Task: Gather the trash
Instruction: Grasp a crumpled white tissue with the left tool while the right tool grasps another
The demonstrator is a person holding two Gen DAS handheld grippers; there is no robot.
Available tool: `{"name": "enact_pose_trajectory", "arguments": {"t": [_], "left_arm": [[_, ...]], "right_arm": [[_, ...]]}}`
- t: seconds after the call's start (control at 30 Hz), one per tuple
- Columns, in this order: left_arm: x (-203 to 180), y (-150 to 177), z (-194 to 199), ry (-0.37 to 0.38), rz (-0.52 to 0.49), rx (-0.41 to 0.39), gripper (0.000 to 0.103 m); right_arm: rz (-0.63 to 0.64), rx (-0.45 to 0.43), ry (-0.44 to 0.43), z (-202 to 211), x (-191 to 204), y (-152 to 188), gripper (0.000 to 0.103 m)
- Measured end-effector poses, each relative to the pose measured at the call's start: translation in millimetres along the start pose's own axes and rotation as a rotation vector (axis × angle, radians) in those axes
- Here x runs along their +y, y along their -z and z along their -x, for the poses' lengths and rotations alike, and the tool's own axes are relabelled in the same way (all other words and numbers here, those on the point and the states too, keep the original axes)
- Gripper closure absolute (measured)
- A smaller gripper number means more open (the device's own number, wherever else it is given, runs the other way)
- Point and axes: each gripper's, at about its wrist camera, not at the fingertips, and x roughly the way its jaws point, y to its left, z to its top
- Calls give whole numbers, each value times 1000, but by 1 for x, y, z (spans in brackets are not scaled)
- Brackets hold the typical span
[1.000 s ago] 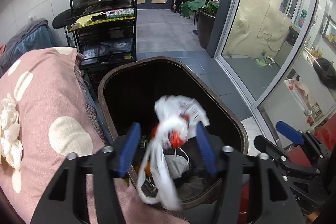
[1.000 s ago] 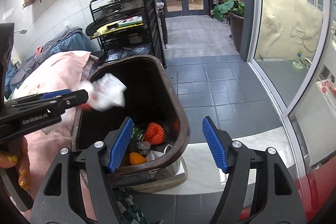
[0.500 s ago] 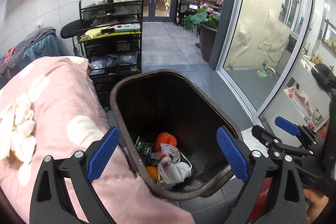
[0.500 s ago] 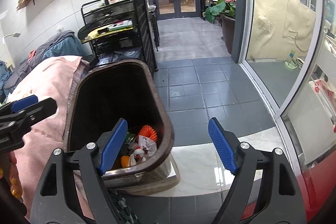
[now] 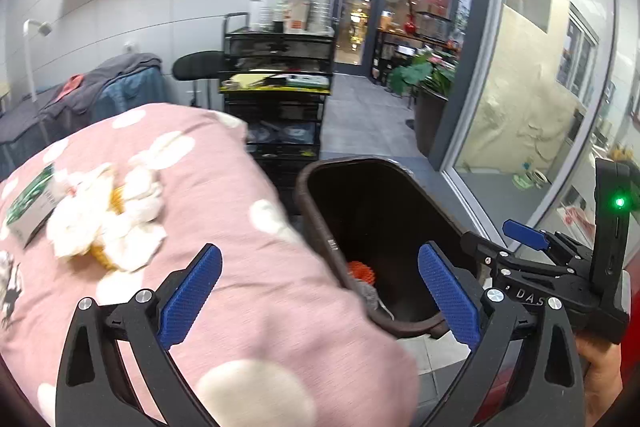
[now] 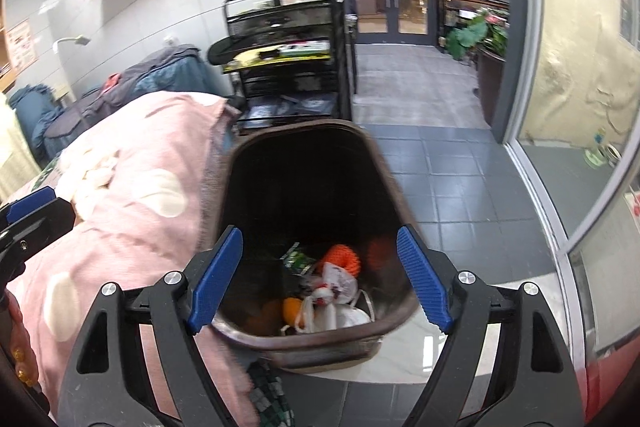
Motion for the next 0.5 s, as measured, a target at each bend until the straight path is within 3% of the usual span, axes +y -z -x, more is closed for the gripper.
{"name": "enact_pose_trajectory", "arguments": {"t": [0.5], "left_arm": [[95, 36, 48, -173, 105, 10, 6]], "right_arm": [[132, 71, -217, -14, 93, -7, 24]]}}
